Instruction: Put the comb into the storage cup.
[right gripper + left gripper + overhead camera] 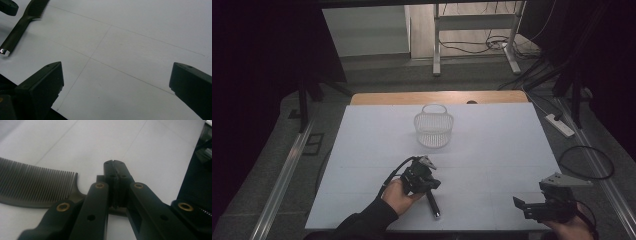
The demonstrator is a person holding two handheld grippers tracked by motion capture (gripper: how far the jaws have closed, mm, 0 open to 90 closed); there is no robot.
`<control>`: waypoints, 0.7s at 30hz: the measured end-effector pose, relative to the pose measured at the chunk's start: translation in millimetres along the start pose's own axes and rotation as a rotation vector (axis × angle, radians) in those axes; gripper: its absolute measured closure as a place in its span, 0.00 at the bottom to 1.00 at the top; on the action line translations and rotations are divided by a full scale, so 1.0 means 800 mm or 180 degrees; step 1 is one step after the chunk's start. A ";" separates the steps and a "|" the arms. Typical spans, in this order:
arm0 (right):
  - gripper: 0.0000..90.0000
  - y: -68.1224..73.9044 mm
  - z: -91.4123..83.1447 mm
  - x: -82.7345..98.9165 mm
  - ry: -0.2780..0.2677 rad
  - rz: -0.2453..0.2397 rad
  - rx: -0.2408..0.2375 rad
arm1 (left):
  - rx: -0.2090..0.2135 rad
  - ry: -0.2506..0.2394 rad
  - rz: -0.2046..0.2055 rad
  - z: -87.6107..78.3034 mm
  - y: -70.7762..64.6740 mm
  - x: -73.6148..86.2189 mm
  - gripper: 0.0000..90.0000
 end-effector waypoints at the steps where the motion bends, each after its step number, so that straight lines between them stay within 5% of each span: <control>1: 0.00 0.000 0.000 0.000 0.0000 0.0000 0.0000 | -0.0005 0.0020 0.0000 0.002 -0.001 0.001 0.99; 21: 0.00 0.000 0.000 0.000 0.0003 -0.0001 -0.0010 | 0.0023 0.0277 0.0252 0.029 -0.041 0.023 0.99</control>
Point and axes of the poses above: each handheld gripper's, and its own axes: z roughly forward along the jaws, x roughly out of its underside, y roughly to its left, the point moved 5 cm from there along z, roughly forward along the jaws, and after that the axes turned 4 degrees about -x, right-handed, at the moved point
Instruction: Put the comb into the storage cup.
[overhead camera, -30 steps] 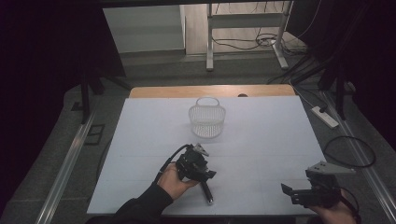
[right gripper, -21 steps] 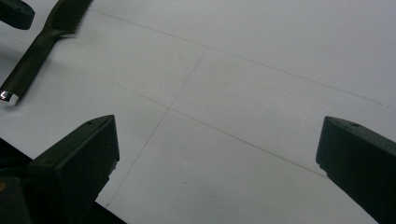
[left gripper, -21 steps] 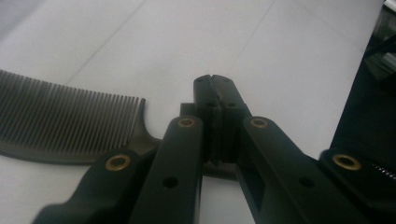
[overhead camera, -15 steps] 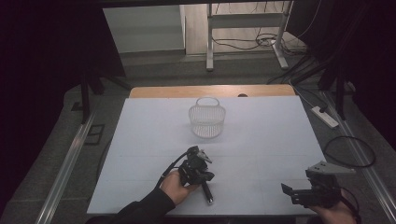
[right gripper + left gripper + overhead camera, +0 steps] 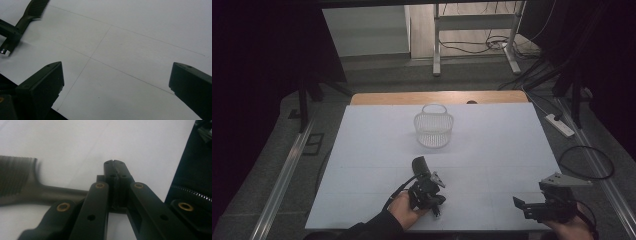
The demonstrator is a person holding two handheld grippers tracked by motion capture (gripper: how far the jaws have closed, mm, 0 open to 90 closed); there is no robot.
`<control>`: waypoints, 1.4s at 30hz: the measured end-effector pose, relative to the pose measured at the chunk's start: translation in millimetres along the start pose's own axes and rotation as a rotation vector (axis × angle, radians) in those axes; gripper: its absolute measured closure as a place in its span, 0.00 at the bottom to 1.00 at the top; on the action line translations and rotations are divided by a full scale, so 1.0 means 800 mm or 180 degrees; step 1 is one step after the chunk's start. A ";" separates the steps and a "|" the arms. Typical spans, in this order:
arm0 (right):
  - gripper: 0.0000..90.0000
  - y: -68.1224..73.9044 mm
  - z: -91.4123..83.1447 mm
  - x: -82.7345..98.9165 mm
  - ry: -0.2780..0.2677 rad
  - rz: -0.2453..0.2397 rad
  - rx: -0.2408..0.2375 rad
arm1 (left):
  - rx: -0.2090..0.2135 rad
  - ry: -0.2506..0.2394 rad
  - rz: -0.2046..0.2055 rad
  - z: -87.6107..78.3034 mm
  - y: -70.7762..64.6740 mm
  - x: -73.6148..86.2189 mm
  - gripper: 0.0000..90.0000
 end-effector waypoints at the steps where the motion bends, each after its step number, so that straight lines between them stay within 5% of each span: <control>1: 0.00 0.000 0.000 0.000 0.0000 0.0000 0.0000 | 0.0005 -0.0007 -0.0015 0.001 -0.002 0.001 0.99; 14: 0.00 0.000 0.000 0.000 0.0005 -0.0001 -0.0012 | -0.0039 0.0241 0.0013 -0.003 -0.007 0.022 0.99; 26: 0.00 0.001 0.000 0.000 0.0007 -0.0003 -0.0011 | -0.0102 0.0357 -0.0223 -0.015 0.022 0.044 0.99; 42: 0.01 0.001 0.000 0.000 0.0009 -0.0006 -0.0014 | -0.0222 0.0379 -0.0358 -0.023 0.051 0.054 0.99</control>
Point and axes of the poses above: each handheld gripper's, and its own axes: z roughly forward along the jaws, x roughly out of its underside, y roughly to its left, the point moved 5 cm from there along z, roughly forward along the jaws, and after that the axes turned 4 degrees about -x, right-handed, at the moved point
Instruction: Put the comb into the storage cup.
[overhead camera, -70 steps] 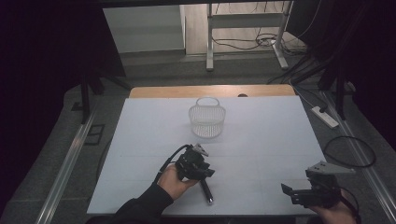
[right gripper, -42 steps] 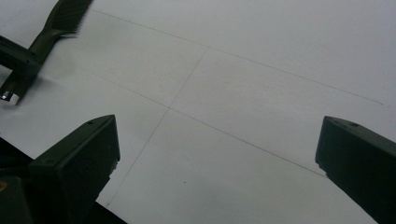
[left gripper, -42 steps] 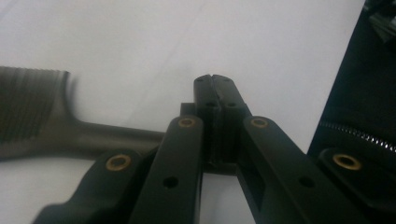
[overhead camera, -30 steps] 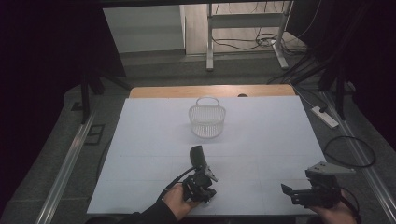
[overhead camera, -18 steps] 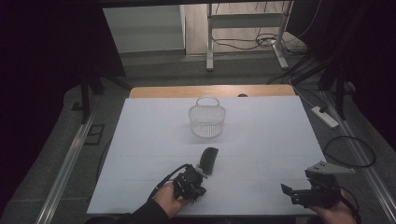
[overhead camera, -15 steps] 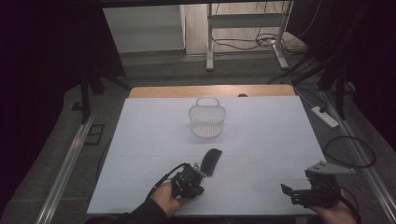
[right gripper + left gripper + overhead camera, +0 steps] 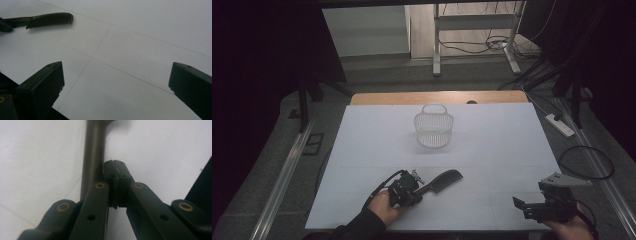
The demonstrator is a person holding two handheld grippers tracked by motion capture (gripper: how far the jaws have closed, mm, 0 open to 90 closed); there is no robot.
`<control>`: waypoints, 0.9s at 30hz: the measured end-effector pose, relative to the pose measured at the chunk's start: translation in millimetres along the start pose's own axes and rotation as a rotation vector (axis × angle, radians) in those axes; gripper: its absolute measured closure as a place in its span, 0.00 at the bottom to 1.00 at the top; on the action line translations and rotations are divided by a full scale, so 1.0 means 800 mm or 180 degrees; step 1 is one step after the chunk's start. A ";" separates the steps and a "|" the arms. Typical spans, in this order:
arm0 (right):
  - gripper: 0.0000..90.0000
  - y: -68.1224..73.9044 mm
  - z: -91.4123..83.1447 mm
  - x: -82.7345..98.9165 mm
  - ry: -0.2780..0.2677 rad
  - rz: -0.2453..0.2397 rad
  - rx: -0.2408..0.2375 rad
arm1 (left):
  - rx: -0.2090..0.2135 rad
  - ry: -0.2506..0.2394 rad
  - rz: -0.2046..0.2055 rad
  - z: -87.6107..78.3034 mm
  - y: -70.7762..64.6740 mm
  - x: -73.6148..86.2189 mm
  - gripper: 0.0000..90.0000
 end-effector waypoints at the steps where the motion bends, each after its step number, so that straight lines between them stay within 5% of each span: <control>1: 0.01 0.000 0.000 0.000 0.0000 -0.0001 -0.0001 | -0.0004 -0.0002 -0.0001 -0.001 0.001 0.000 0.99; 10: 0.01 0.000 0.000 0.000 0.0003 -0.0003 -0.0003 | 0.0099 -0.0114 0.0044 -0.010 -0.003 -0.005 0.99; 17: 0.01 0.000 0.000 0.000 0.0012 -0.0002 0.0001 | 0.0001 -0.0281 0.0047 -0.029 -0.002 -0.013 0.94; 27: 0.01 -0.001 0.000 0.000 0.0004 0.0010 -0.0010 | -0.0181 -0.0339 0.0014 -0.032 0.009 -0.017 0.54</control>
Point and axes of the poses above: each handheld gripper's, and its own axes: z roughly forward along the jaws, x roughly out of its underside, y roughly to its left, the point moved 5 cm from there along z, roughly forward along the jaws, and after that the axes turned 4 degrees about -x, right-handed, at the moved point
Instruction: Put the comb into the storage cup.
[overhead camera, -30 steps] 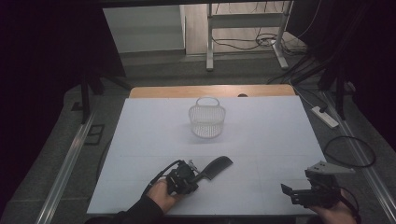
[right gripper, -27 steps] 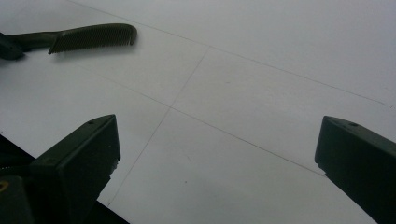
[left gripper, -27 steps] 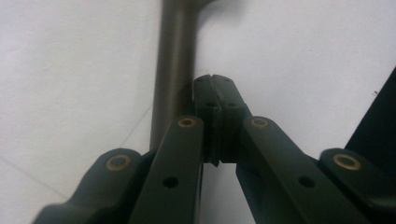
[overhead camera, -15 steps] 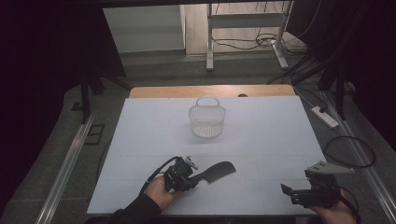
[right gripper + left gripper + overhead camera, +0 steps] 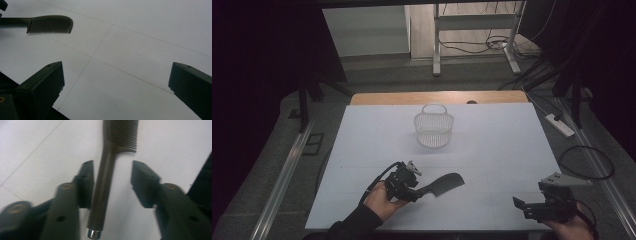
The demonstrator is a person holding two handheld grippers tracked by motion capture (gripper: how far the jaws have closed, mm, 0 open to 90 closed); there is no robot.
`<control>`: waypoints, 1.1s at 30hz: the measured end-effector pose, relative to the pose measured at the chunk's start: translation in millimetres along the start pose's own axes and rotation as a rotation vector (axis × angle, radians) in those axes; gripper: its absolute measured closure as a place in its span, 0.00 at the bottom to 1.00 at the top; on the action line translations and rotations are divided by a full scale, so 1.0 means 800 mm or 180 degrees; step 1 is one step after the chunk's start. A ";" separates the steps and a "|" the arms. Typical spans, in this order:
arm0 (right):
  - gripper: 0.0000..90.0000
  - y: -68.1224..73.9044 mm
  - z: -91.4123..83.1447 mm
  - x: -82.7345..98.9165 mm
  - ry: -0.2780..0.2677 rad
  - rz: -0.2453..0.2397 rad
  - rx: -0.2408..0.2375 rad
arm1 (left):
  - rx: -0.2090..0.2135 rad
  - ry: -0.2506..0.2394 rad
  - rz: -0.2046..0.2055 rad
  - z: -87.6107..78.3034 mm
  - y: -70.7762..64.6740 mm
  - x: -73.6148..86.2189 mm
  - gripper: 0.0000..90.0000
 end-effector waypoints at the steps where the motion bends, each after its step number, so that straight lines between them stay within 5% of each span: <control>1: 0.01 0.000 0.000 0.000 0.0002 0.0001 -0.0003 | -0.0018 0.0001 -0.0016 0.000 0.001 0.000 0.46; 8: 0.01 0.000 0.000 0.000 0.0004 0.0005 -0.0007 | 0.0087 0.0036 -0.0240 0.005 0.015 -0.003 0.17; 10: 0.01 0.000 0.000 0.000 0.0007 0.0005 -0.0009 | 0.0089 0.0046 -0.0223 0.007 0.016 -0.004 0.06; 14: 0.01 0.000 0.000 0.000 0.0009 0.0007 -0.0011 | 0.0052 0.0066 -0.0123 0.007 0.015 -0.009 0.00; 33: 0.01 0.000 0.001 0.000 0.0021 0.0010 -0.0017 | -0.0054 0.0392 0.0158 0.044 0.007 -0.009 0.00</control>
Point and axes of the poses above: each handheld gripper's, and its own axes: z roughly forward along the jaws, x roughly out of its underside, y roughly to its left, the point moved 5 cm from there along z, roughly forward along the jaws, and after that the axes turned 4 degrees about -x, right-handed, at the moved point
